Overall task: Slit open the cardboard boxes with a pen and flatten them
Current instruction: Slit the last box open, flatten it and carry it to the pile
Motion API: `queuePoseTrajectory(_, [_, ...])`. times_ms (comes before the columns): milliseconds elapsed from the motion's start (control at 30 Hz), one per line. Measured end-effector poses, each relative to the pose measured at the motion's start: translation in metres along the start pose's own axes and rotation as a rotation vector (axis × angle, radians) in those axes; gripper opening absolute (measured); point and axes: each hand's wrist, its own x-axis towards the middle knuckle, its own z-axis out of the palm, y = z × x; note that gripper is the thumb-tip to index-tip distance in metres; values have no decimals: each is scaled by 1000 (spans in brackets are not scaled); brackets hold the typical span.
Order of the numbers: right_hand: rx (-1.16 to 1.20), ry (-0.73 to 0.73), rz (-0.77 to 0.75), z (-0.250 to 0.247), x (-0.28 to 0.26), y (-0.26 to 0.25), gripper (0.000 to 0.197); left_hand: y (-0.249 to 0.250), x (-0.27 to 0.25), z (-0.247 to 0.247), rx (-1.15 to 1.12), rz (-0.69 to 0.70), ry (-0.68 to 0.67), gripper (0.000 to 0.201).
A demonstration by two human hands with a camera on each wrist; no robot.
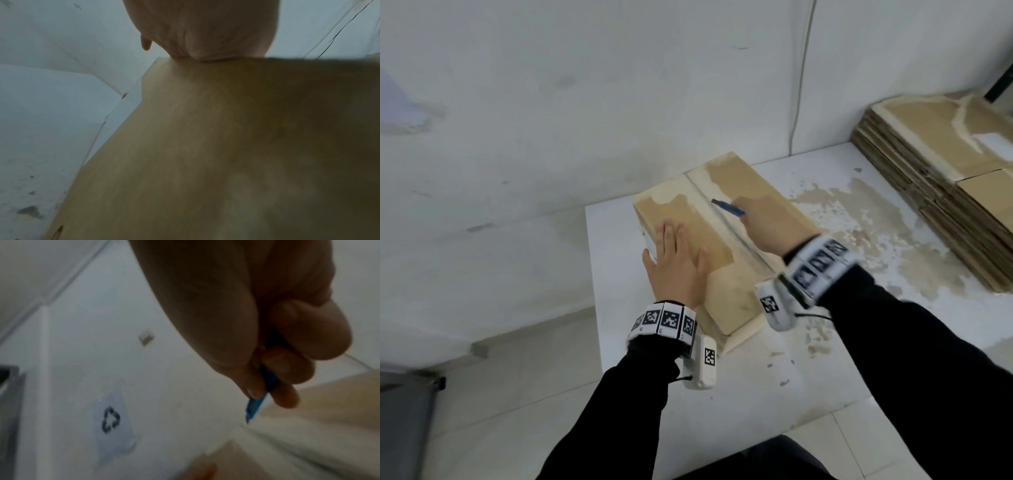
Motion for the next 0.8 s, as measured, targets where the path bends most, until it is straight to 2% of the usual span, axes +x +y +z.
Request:
queuePoseTrajectory(100, [-110,-63,-10,8,25,-13,21,-2,0,2,0,4,12,60])
queuePoseTrajectory(233, [-339,-190,-56,-3,28,-13,27,0,1,2,22,-13,2,60])
queuePoseTrajectory(333, [-450,-270,-52,-15,5,-10,29,0,1,0,24,-9,-13,60])
queuePoseTrajectory(433, [-482,-306,-85,-19,-44,7,35,1,0,-1,29,-6,-19,61])
queuePoseTrajectory(600, [-311,-205,50,3,-119,45,59,2,1,-2,68,19,-14,60])
queuePoseTrajectory(767, [-290,-126,172,27,-150,41,61,8,3,-7,219,62,-62,55])
queuePoseTrajectory(800, [-267,-117,199,29,-154,39,62,10,3,-9,268,122,-60,52])
